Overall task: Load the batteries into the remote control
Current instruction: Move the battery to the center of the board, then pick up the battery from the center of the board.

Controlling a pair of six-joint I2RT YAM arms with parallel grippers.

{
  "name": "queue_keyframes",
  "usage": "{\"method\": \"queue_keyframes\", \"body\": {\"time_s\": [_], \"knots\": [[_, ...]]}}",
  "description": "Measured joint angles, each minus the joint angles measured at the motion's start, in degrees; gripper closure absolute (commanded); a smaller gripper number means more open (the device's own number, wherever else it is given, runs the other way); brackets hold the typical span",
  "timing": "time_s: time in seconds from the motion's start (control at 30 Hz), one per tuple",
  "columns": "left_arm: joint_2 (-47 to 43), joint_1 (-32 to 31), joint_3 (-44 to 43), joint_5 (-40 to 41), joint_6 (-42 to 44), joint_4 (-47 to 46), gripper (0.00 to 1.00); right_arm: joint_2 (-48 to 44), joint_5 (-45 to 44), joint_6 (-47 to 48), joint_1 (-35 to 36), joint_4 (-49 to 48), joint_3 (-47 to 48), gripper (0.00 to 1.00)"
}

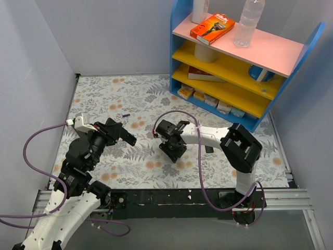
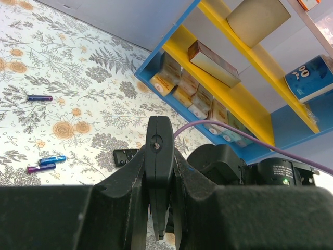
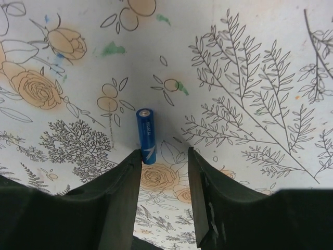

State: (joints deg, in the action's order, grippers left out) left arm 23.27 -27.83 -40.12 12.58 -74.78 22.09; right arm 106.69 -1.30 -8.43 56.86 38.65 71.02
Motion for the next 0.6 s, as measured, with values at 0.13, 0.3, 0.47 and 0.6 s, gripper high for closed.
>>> {"method": "queue_keyframes", "body": {"time_s": [0.13,0.3,0.47,0.6], "knots": [[0.31,0.00,0.00,0.02,0.00,-0.26,1.00,2.84,0.13,1.03,-0.55,2.23,3.82,0.52],[0.39,0.00,0.00,0.09,0.00,-0.24,1.00,5.68,0.31,1.64,-0.61,4.00,7.87,0.54],[0.37,0.00,0.00,0.15,0.00,-0.20,1.00,7.15,0.90,2.23,-0.61,5.01,9.99,0.59],[0.37,0.00,0.00,0.15,-0.02,-0.17,1.00,7.34,1.01,2.62,-0.61,4.98,10.21,0.66]]}}
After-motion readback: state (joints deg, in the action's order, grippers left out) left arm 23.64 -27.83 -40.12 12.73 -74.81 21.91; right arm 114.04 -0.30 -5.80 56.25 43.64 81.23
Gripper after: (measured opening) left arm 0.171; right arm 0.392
